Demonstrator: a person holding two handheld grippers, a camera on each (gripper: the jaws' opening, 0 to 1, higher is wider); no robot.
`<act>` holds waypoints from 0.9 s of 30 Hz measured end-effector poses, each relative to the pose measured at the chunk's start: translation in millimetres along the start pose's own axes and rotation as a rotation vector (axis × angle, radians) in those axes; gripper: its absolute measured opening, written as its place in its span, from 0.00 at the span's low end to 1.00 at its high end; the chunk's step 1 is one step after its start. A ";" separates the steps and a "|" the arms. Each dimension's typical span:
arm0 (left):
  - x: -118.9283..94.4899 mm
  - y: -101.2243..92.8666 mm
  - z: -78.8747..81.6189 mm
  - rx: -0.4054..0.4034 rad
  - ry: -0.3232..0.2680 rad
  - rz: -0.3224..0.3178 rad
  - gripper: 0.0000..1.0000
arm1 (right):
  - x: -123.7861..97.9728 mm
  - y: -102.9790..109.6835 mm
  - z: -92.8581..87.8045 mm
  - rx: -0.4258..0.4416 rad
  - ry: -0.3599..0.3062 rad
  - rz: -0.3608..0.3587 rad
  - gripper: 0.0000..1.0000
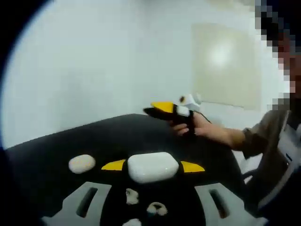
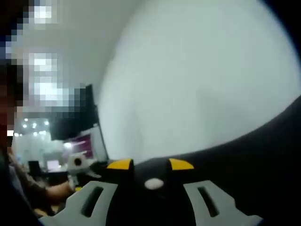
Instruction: Pick up three earphones and place each one into its charging case using tactile feedback, ensure that each earphone is properly inserted and securely positioned inside the case.
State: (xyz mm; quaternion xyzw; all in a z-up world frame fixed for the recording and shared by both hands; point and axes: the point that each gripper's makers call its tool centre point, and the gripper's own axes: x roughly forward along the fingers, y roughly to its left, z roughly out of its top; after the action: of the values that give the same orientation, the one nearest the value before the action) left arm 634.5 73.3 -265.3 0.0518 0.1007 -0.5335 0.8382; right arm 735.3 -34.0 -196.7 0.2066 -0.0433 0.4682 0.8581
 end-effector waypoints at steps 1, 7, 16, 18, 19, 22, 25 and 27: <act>4.3 -9.1 -2.6 0.028 0.015 -0.023 0.40 | -0.3 -0.3 0.1 0.000 0.000 -0.002 0.30; 28.9 -47.9 -27.0 0.143 0.121 -0.137 0.39 | -0.4 -2.0 -2.7 -0.027 0.017 -0.012 0.30; 31.0 -64.1 -31.7 0.138 0.134 -0.196 0.40 | -2.2 -3.2 -3.0 -0.026 0.017 -0.015 0.30; 31.5 -69.5 -33.4 0.143 0.138 -0.208 0.40 | -1.8 -4.0 -3.5 -0.025 0.019 -0.014 0.30; 31.9 -72.0 -35.2 0.149 0.143 -0.211 0.40 | -1.7 -4.0 -4.3 -0.025 0.022 -0.014 0.30; 33.0 -74.8 -40.1 0.166 0.160 -0.218 0.39 | -1.4 -1.6 -7.4 -0.033 0.034 -0.012 0.30; 32.9 -75.1 -44.7 0.156 0.179 -0.228 0.39 | -0.8 -0.8 -8.5 -0.045 0.040 -0.012 0.30; 33.1 -80.0 -48.1 0.162 0.190 -0.244 0.39 | -0.4 -0.9 -9.0 -0.048 0.043 -0.012 0.30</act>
State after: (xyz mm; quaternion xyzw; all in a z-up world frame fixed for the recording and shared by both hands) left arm 570.2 19.4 -317.8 0.1565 0.1417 -0.6304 0.7470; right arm 734.7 -31.2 -205.3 0.1759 -0.0348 0.4661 0.8664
